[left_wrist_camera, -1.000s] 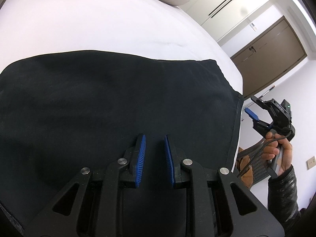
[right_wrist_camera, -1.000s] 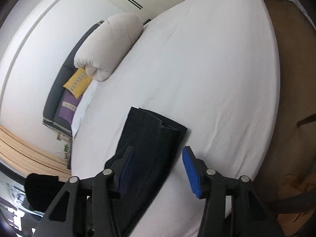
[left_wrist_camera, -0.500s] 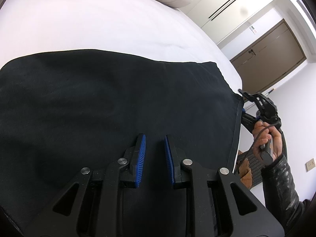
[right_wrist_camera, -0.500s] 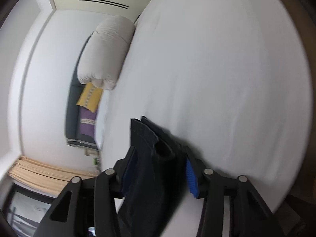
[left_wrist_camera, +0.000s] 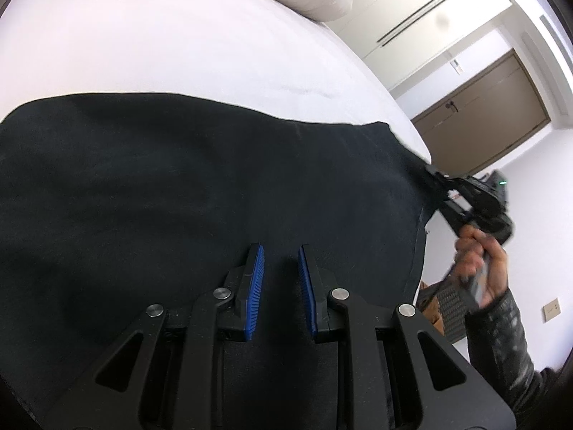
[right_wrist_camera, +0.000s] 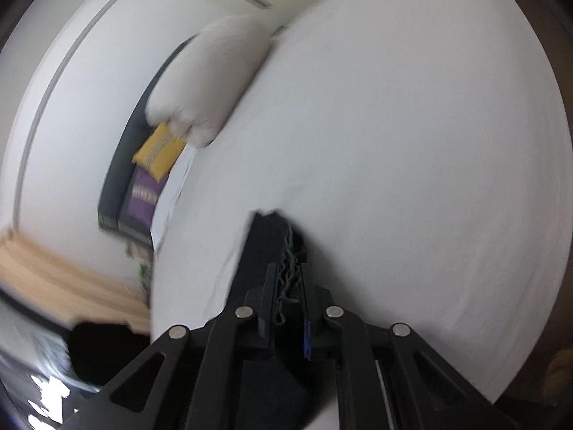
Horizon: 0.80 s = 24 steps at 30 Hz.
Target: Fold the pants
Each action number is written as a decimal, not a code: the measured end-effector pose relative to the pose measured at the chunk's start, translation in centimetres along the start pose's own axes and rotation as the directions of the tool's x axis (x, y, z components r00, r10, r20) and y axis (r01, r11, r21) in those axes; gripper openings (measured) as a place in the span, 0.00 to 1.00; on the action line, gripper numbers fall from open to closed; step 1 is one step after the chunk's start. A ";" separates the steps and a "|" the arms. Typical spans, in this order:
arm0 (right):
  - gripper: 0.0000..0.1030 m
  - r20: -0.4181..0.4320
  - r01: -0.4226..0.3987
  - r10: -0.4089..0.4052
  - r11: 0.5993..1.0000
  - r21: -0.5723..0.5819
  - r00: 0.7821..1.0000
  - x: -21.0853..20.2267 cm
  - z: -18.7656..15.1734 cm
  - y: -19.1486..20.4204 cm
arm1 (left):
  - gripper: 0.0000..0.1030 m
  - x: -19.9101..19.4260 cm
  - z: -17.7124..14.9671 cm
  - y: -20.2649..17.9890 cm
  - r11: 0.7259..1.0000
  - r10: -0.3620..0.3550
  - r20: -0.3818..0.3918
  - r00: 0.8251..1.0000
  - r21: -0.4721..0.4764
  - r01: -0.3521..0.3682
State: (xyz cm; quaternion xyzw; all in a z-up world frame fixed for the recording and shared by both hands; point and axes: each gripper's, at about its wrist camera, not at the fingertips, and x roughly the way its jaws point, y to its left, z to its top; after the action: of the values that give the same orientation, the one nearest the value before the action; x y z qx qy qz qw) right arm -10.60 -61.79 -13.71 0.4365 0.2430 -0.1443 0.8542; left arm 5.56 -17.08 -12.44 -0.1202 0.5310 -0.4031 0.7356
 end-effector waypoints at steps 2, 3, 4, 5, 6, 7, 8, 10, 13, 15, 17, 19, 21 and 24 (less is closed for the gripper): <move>0.10 -0.028 0.008 -0.013 0.985 -0.170 1.000 0.0 -2.0 4.8 | 0.19 -0.6 0.2 0.1 1.000 0.005 0.015 1.000 -0.022 -0.005; 0.10 -0.050 0.003 -0.018 0.959 -0.284 0.999 0.1 -4.0 8.1 | 0.19 -1.2 0.4 0.2 0.999 0.004 0.030 1.000 -0.036 -0.003; 0.10 -0.068 -0.004 -0.023 0.930 -0.367 0.997 0.3 -5.8 10.4 | 0.19 -1.8 0.5 0.5 0.999 0.000 0.045 0.999 -0.052 0.002; 0.10 -0.085 -0.012 -0.029 0.898 -0.439 0.996 0.5 -7.6 12.4 | 0.19 -2.4 0.6 0.8 0.997 -0.007 0.061 0.998 -0.071 0.012; 0.10 -0.115 -0.032 -0.037 0.841 -0.541 0.993 1.0 -10.7 15.1 | 0.20 -3.0 0.7 1.2 0.995 -0.019 0.078 0.997 -0.097 0.027; 0.10 -0.144 -0.056 -0.038 0.803 -0.594 0.989 1.3 -12.9 16.6 | 0.27 -3.6 0.9 1.7 0.991 -0.034 0.096 0.995 -0.128 0.046; 0.10 -0.176 -0.080 -0.046 0.762 -0.643 0.983 1.9 -15.3 18.0 | 0.34 -4.1 0.9 2.1 0.986 -0.042 0.110 0.993 -0.153 0.059; 0.10 -0.211 -0.093 -0.087 0.691 -0.717 0.974 3.1 -19.0 19.4 | 0.77 -4.9 0.9 2.7 0.977 -0.054 0.141 0.989 -0.195 0.081; 0.10 -0.188 -0.040 -0.171 0.630 -0.775 0.967 4.9 -22.0 19.4 | 0.79 -5.5 0.7 3.7 0.960 -0.093 0.169 0.981 -0.247 0.134; 0.10 -0.179 -0.022 -0.184 0.638 -0.770 0.966 5.1 -22.2 19.1 | 0.79 -5.3 0.5 4.4 0.945 -0.110 0.161 0.981 -0.289 0.153; 0.10 -0.166 -0.012 -0.189 0.625 -0.780 0.968 4.8 -22.0 19.4 | 0.80 -4.9 0.2 4.8 0.929 -0.125 0.149 0.981 -0.329 0.168; 0.10 -0.145 -0.002 -0.193 0.595 -0.803 0.970 4.3 -22.1 19.8 | 0.80 -4.2 0.6 4.8 0.918 -0.140 0.125 0.982 -0.356 0.176; 0.10 -0.135 -0.004 -0.182 0.580 -0.815 0.974 3.6 -22.5 20.3 | 0.81 -3.5 1.3 4.2 0.910 -0.187 0.099 0.977 -0.358 0.211; 0.10 -0.121 -0.011 -0.165 0.547 -0.837 0.979 2.8 -23.3 21.4 | 0.86 -2.0 2.2 3.6 0.907 -0.224 0.018 0.974 -0.362 0.215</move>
State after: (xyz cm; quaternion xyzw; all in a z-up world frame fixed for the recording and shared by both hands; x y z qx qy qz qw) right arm -5.18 -30.51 -12.44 -0.0206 0.3795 -0.0081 0.9249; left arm 8.98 -13.93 -12.34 -0.3076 0.5880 -0.3799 0.6444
